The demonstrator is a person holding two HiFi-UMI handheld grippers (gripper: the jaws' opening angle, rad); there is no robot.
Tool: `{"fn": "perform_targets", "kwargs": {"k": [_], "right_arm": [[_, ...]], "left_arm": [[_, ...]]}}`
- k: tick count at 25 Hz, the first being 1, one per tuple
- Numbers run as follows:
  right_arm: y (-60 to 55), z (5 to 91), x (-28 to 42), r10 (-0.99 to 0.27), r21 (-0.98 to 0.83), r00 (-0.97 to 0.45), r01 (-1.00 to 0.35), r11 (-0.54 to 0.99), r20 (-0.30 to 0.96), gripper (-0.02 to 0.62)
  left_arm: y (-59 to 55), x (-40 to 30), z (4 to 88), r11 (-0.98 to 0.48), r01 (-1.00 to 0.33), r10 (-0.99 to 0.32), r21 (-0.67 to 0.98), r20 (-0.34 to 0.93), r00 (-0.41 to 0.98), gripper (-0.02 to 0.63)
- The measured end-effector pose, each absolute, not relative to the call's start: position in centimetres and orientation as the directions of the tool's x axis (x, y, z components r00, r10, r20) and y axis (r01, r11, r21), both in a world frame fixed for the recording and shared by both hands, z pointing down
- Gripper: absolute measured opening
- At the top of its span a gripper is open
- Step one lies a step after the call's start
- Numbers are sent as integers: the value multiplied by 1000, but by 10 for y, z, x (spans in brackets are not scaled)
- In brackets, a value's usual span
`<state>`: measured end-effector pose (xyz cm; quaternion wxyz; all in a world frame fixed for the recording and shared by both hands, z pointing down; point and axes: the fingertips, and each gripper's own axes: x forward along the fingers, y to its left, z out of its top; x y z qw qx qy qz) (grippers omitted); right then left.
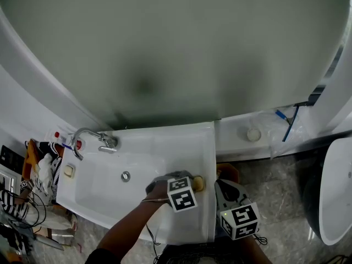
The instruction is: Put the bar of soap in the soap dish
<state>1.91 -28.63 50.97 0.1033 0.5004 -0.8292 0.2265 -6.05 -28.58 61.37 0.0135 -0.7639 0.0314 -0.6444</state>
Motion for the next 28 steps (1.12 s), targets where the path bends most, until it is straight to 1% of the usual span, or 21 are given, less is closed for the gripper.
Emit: {"fn": "perform_targets", "kwargs": {"k": [8,17,24,28], "right_arm": [[-284,512,21,-779,-278,-483,-873,400,399,12],[-279,514,23,-770,-276,-497,-866,417,400,12],[-278,512,23,-764,-271,-511,-859,434,395,12],[-278,511,21,-755,-271,-527,-849,454,390,12]], "left_arm": [[-286,-61,619,-998,-43,-46,-40,988,146,184],[-289,-61,621,-996,-24,-87,-84,983,160,190],[-287,-66,619,-995,-41,-95,-89,980,176,190],[-286,-68,615,-994,-61,-97,-87,977,190,201]]}}
